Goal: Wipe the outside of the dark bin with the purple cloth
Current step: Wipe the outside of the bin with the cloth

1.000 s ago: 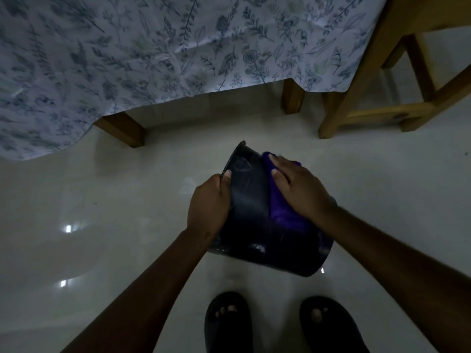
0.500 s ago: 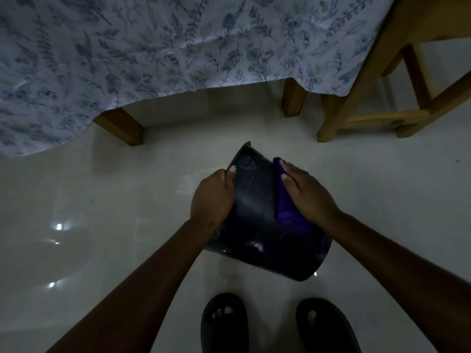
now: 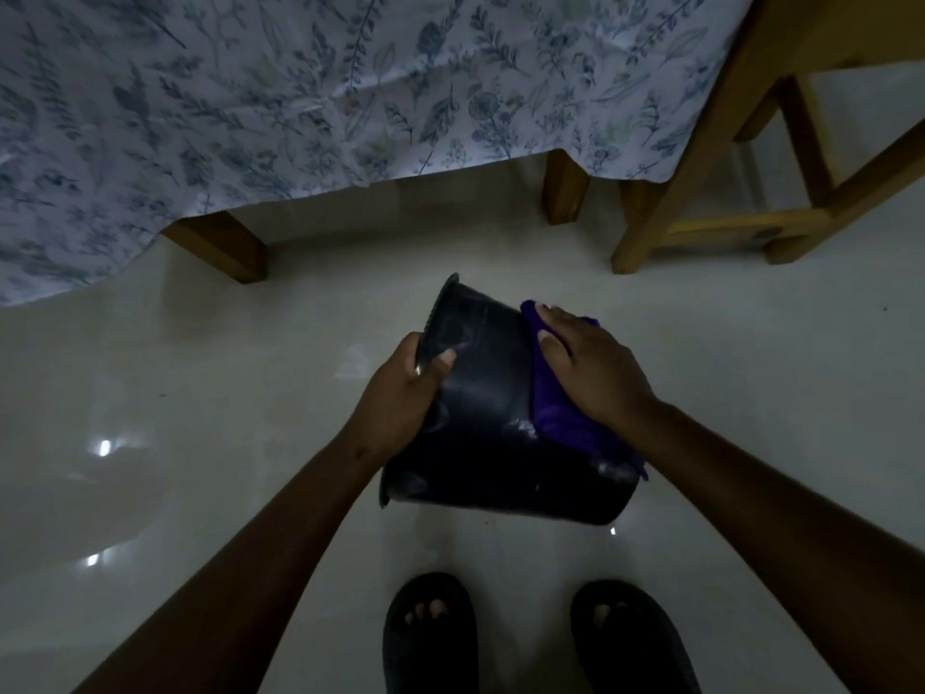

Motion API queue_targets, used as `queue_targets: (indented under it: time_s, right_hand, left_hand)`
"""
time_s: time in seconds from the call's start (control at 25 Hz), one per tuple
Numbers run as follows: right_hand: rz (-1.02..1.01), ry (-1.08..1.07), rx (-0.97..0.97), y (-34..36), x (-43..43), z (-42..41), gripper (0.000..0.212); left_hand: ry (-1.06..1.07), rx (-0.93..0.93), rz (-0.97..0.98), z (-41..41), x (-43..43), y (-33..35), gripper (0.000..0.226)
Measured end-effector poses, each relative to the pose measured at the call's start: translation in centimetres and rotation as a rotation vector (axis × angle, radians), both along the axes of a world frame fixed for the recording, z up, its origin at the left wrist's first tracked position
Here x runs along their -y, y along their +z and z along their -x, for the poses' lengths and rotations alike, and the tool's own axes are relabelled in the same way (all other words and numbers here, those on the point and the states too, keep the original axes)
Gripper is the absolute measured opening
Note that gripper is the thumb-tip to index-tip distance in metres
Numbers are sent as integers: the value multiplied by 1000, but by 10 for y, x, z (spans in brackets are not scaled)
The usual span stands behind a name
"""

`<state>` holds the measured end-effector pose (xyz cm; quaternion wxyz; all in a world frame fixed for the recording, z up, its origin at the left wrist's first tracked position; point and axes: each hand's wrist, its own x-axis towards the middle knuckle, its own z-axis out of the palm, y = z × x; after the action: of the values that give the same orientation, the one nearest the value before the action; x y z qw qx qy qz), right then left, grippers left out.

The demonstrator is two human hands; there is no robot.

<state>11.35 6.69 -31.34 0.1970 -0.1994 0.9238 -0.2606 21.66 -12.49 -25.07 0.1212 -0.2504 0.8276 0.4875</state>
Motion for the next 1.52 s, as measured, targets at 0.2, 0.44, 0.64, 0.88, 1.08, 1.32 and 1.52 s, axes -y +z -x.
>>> queue_targets:
  time_s: [0.2, 0.44, 0.64, 0.88, 1.08, 1.32, 1.52]
  right_hand:
    - [-64, 163, -271, 0, -27, -98, 57]
    - [35, 124, -186, -1, -6, -50, 54]
    - [-19, 164, -290, -3, -28, -106, 53]
    - [42, 110, -144, -1, 2, -41, 53]
    - [-29, 204, -230, -2, -4, -72, 55]
    - [-12, 198, -227, 6, -15, -34, 60]
    - [-92, 130, -265, -1, -11, -46, 59]
  left_hand:
    - [-47, 4, 253, 37, 1, -8, 28]
    - [-40, -26, 194, 37, 0, -9, 28]
    - [-26, -32, 217, 28, 3, -14, 30]
    - [-16, -44, 230, 31, 1, -14, 34]
    - [19, 81, 327, 37, -2, -15, 38]
    - [-24, -31, 61, 27, -1, -1, 29]
    - [39, -64, 170, 12, -3, -10, 24]
